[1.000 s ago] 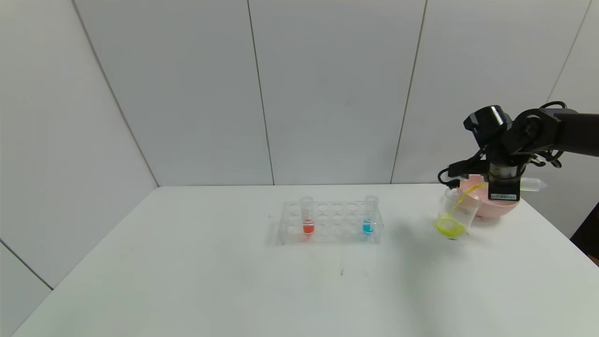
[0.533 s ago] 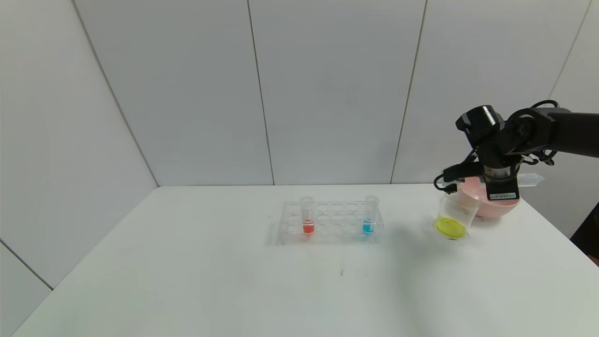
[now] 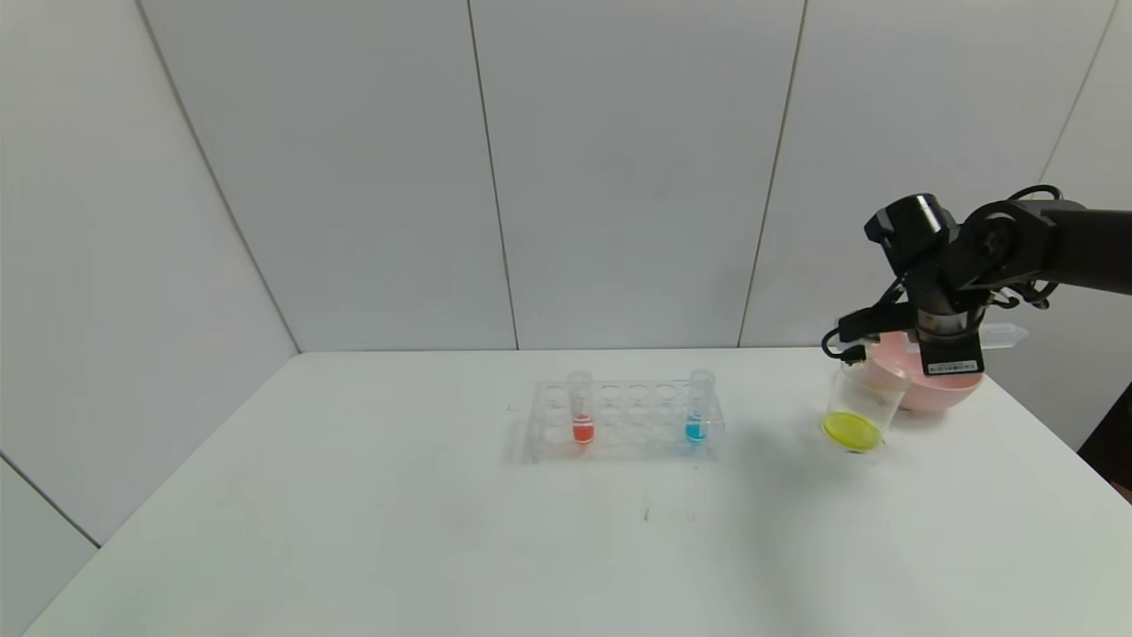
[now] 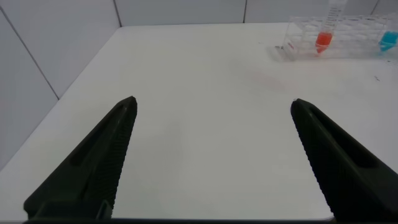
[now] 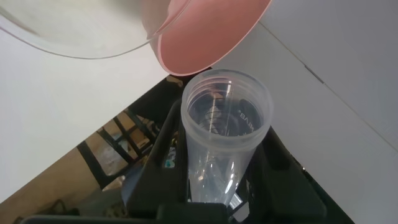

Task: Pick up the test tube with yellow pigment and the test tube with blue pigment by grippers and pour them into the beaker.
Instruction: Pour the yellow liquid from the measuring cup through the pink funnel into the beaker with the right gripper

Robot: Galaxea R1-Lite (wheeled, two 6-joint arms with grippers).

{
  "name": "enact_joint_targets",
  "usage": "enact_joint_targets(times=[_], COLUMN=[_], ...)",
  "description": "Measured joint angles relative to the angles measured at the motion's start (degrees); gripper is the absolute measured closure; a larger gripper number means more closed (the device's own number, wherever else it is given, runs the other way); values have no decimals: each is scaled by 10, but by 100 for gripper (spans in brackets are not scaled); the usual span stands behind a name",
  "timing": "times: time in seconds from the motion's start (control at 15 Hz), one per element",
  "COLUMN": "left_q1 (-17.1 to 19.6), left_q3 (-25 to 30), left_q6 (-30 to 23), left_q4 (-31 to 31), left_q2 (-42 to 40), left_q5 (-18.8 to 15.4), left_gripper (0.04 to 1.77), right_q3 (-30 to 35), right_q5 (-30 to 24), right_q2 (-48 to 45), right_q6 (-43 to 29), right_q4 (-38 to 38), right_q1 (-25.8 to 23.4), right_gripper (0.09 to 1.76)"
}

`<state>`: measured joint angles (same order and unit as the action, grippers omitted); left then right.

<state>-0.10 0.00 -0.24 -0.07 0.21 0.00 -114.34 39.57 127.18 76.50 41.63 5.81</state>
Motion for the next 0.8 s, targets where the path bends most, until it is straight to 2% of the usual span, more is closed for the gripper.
enact_joint_targets(times=[0.07, 0.33, 0.47, 0.67, 0.8], left_q1=[0, 0, 0, 0, 0], left_q3=[0, 0, 0, 0, 0], left_q6=[0, 0, 0, 0, 0], left_q4=[0, 0, 0, 0, 0], left_q2=[0, 0, 0, 0, 0], left_q5=[0, 0, 0, 0, 0], left_gripper=[5, 5, 5, 5, 5], right_q3=[0, 0, 0, 0, 0], right_q5=[-24, -195, -291, -471, -570], right_q2=[-4, -23, -33, -51, -64], right_q6=[-1, -26, -90, -190, -292], right_q4=[-2, -32, -39, -39, -41], right_q1=[-2, -29, -47, -82, -103], right_gripper=[127, 127, 127, 127, 127])
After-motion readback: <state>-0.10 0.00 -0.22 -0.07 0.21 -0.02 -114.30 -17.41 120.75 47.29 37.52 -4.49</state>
